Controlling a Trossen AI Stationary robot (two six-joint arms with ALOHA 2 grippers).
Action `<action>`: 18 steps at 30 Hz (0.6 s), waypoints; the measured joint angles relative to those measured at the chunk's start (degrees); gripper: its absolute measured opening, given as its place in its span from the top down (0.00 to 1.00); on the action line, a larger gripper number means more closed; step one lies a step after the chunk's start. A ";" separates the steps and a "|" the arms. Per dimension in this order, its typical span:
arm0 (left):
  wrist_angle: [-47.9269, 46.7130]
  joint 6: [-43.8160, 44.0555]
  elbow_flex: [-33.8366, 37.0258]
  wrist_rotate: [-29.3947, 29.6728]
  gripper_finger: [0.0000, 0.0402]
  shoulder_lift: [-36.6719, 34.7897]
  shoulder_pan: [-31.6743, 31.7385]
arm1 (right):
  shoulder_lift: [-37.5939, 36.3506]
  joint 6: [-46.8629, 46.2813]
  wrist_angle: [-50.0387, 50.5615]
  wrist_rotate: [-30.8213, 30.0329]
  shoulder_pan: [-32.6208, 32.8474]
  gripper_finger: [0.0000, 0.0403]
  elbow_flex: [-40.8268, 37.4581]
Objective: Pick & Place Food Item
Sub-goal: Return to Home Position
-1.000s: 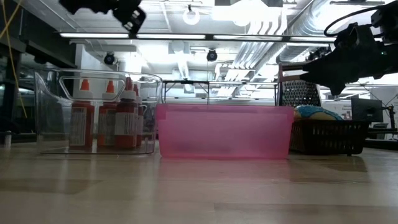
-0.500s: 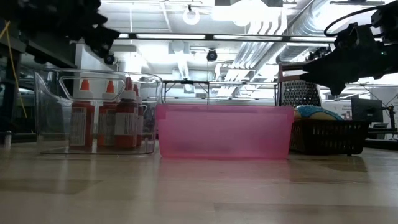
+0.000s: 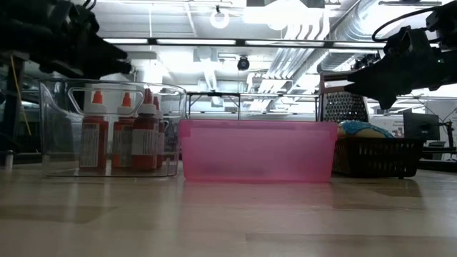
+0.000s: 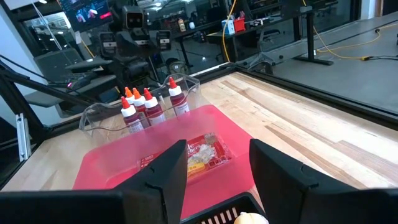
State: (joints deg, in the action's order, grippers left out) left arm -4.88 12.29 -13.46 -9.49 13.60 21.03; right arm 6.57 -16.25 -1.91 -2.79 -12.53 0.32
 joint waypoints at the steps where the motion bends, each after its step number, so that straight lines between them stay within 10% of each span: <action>1: 0.02 0.05 0.60 2.35 0.54 -0.59 -1.25 | 0.00 0.00 0.00 0.00 0.00 0.60 0.00; 8: 0.13 -1.60 3.39 13.31 0.54 -3.33 -8.45 | 0.00 0.02 0.00 0.00 0.00 0.60 0.00; 18: 3.01 -3.96 8.90 12.93 0.54 -9.14 -9.59 | 0.00 0.00 0.00 0.00 0.01 0.60 0.00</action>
State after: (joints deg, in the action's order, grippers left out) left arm -1.87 8.33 -4.56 3.44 4.46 11.44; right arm 6.57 -16.25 -1.91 -2.79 -12.52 0.32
